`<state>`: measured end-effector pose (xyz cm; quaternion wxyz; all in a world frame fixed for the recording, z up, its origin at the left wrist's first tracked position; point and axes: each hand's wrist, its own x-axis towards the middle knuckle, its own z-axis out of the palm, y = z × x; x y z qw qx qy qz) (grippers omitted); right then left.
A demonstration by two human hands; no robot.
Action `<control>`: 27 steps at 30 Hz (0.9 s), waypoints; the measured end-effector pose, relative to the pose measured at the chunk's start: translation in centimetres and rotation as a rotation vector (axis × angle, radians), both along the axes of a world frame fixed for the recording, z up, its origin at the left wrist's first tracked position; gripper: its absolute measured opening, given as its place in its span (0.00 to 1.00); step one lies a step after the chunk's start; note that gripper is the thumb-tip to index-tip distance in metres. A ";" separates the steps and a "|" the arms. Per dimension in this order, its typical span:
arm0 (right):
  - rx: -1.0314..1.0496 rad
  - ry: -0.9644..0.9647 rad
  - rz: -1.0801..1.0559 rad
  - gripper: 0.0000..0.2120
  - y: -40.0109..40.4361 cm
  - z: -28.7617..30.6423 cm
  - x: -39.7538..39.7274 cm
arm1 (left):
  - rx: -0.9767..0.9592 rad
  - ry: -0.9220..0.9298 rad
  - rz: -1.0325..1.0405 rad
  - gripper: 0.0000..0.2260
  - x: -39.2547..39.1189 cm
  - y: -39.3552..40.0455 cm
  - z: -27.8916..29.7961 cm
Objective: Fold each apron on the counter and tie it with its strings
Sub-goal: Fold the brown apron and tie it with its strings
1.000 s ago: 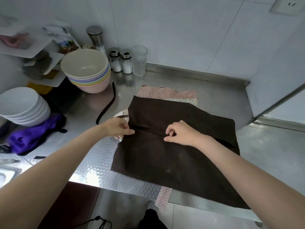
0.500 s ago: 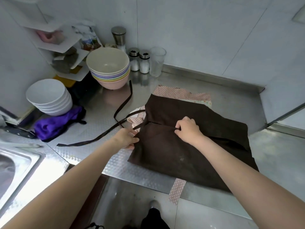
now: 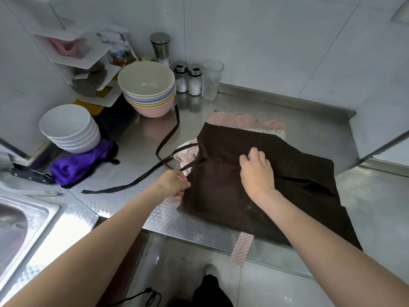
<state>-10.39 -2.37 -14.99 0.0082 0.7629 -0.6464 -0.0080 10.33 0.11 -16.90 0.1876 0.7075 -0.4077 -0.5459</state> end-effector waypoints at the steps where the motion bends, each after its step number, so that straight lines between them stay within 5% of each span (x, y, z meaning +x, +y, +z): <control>1: 0.011 -0.057 -0.034 0.12 0.5 0.2 0.2 | 0.005 0.008 -0.017 0.06 0.0 0.1 -0.2; 4: 0.176 -0.208 -0.081 0.16 2.4 0.1 1.1 | -0.004 0.023 -0.038 0.04 0.0 0.2 -0.8; 10: 0.413 -0.058 -0.016 0.28 4.7 -2.3 1.9 | -0.116 -0.069 -0.188 0.03 -0.2 0.8 -1.5; 19: 0.445 -0.058 0.038 0.28 5.0 -3.9 1.3 | -0.163 -0.425 -0.424 0.09 -0.1 1.1 -2.2; 23: 0.466 -0.038 0.051 0.28 4.7 -3.9 1.1 | -0.134 -0.319 -0.378 0.09 0.4 1.1 -2.3; 25: 0.476 -0.038 0.051 0.29 4.6 -4.0 1.2 | -0.284 -0.441 -0.367 0.09 0.9 1.4 -2.4; 27: 0.484 -0.042 0.050 0.29 4.5 -4.3 1.4 | -0.648 -0.648 -0.436 0.06 1.0 1.8 -2.5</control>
